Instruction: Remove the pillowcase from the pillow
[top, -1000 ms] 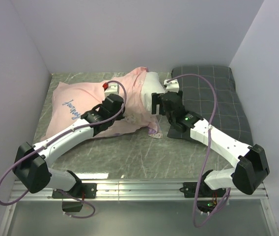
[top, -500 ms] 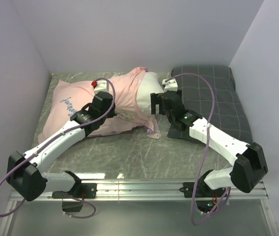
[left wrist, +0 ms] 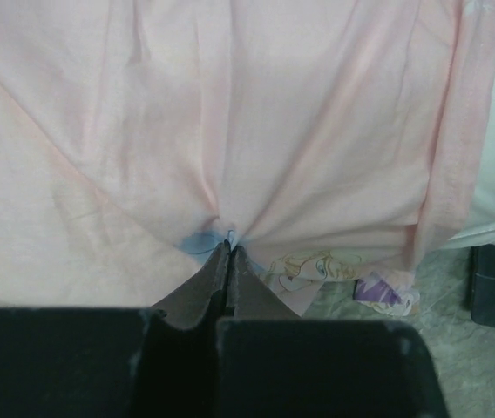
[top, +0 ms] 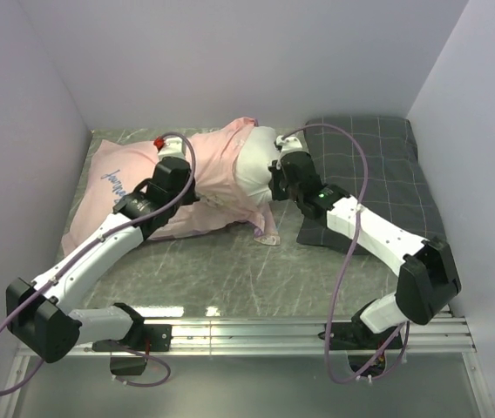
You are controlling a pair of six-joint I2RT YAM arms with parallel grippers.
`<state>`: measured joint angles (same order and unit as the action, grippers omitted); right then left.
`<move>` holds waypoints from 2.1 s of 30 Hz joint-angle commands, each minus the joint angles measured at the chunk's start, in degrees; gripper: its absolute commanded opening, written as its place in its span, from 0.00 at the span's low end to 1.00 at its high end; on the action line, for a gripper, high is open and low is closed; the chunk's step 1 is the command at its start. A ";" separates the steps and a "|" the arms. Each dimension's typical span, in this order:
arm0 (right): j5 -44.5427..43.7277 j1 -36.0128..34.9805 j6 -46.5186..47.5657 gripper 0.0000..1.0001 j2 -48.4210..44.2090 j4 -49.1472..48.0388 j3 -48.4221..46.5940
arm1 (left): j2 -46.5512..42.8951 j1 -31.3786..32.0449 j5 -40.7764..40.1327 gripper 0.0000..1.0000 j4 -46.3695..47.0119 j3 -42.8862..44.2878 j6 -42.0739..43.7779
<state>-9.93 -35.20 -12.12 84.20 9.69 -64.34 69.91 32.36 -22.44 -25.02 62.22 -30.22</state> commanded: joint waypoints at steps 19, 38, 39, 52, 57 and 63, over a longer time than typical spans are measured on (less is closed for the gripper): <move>9.81 -0.91 -3.87 0.00 -24.61 21.33 -18.89 | 7.78 -29.46 19.61 0.00 -8.64 31.72 8.07; 6.42 -5.14 -8.36 0.00 -15.56 14.21 -14.94 | -6.96 -11.36 22.61 0.72 -8.29 12.42 7.29; 6.24 -5.14 -8.36 0.00 -15.56 14.21 -15.03 | -10.29 -11.01 22.61 0.72 -8.99 10.75 6.84; 4.05 -5.14 -7.92 0.00 -15.39 14.65 -14.68 | -24.91 -8.98 26.39 0.71 -9.27 -11.14 -0.98; 3.26 -5.14 -7.66 0.00 -15.74 15.18 -15.03 | -26.93 -6.27 26.66 0.72 -5.66 -16.33 -5.20; 2.90 -5.14 -7.04 0.00 -16.09 15.44 -15.91 | -25.00 -3.62 23.50 0.64 -0.48 -20.02 -8.89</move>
<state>-5.17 -40.25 -19.86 70.54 31.75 -78.30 44.36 27.70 2.76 -30.85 43.51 -36.18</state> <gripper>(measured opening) 0.134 0.661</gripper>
